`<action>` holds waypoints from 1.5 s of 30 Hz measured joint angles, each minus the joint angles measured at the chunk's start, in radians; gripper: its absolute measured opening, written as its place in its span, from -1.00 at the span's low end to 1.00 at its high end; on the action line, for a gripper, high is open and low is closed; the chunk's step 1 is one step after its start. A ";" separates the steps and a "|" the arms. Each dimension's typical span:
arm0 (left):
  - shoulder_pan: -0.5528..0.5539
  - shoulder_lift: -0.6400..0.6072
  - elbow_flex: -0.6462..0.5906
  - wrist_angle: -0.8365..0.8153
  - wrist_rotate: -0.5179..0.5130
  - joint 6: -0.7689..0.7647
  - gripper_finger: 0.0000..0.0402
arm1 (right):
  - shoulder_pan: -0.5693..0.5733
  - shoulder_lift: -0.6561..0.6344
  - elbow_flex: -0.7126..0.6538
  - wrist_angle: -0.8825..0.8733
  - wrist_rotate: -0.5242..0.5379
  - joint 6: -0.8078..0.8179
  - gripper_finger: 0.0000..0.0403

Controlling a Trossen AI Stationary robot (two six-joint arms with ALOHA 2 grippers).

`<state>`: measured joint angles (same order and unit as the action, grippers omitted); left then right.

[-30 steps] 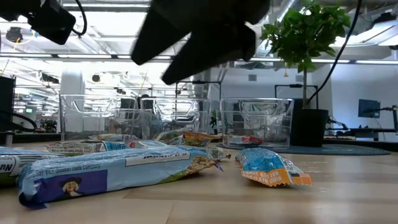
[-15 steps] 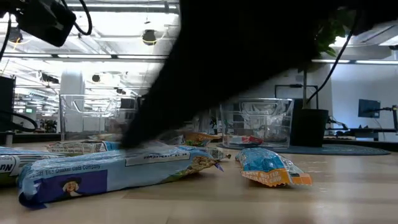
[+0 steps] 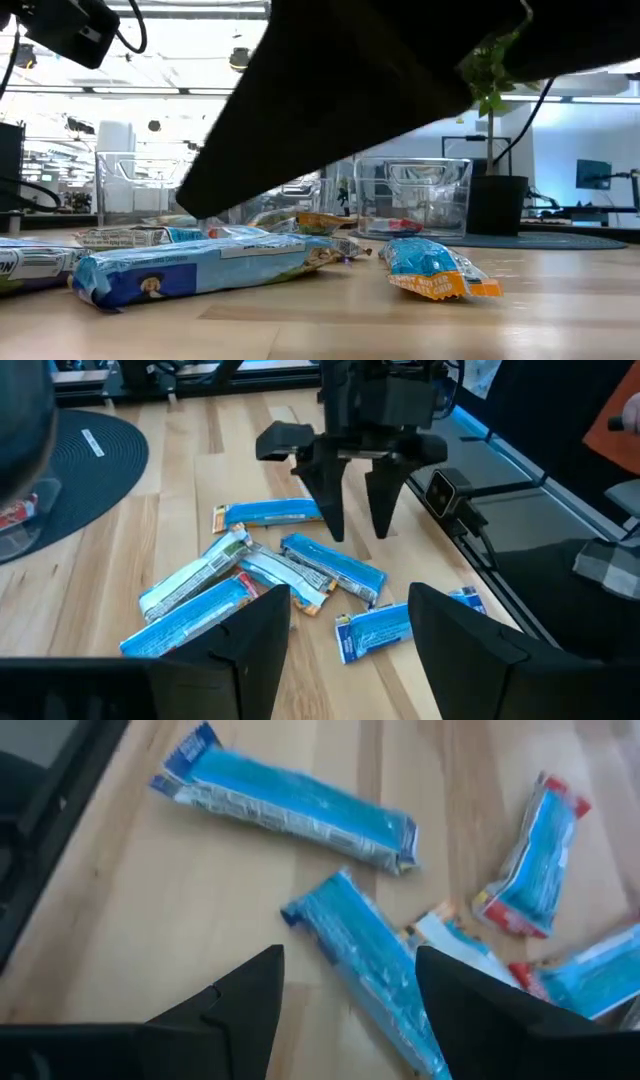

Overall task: Pick and place Granola Bars by type
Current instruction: Put the red granola bar into the right transparent bin

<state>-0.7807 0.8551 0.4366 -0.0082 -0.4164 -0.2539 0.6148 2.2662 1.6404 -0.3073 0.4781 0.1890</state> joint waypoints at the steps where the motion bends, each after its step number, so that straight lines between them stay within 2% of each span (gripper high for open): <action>1: -0.006 0.000 0.000 0.000 -0.004 0.000 -0.01 | -0.001 0.000 0.000 0.000 0.000 -0.014 0.10; 6: -0.032 0.000 0.000 -0.001 -0.012 0.000 -0.01 | -0.011 0.002 -0.001 -0.019 0.048 -0.110 0.10; 14: -0.051 0.000 0.000 -0.017 -0.014 -0.001 -0.01 | -0.048 0.002 -0.001 -0.045 0.020 -0.091 0.10; 18: -0.051 0.000 0.000 -0.046 -0.031 -0.034 -0.01 | -0.050 0.002 -0.001 -0.127 0.028 0.015 0.10; 24: -0.051 0.000 0.000 -0.084 -0.072 -0.064 -0.01 | -0.055 -0.043 -0.001 -0.265 0.134 0.202 0.10; 30: -0.051 0.000 0.000 -0.091 -0.075 -0.065 -0.01 | -0.059 -0.092 -0.001 -0.274 0.228 0.306 0.08; 38: -0.051 0.000 0.000 -0.092 -0.088 -0.069 -0.01 | -0.126 -0.105 -0.001 -0.260 0.216 0.473 -0.02; 45: -0.051 0.000 0.000 -0.093 -0.089 -0.069 -0.01 | -0.161 -0.112 0.000 -0.158 0.091 0.371 -0.09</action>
<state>-0.8318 0.8551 0.4366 -0.1009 -0.5053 -0.3225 0.4541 2.1544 1.6409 -0.4655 0.5694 0.5596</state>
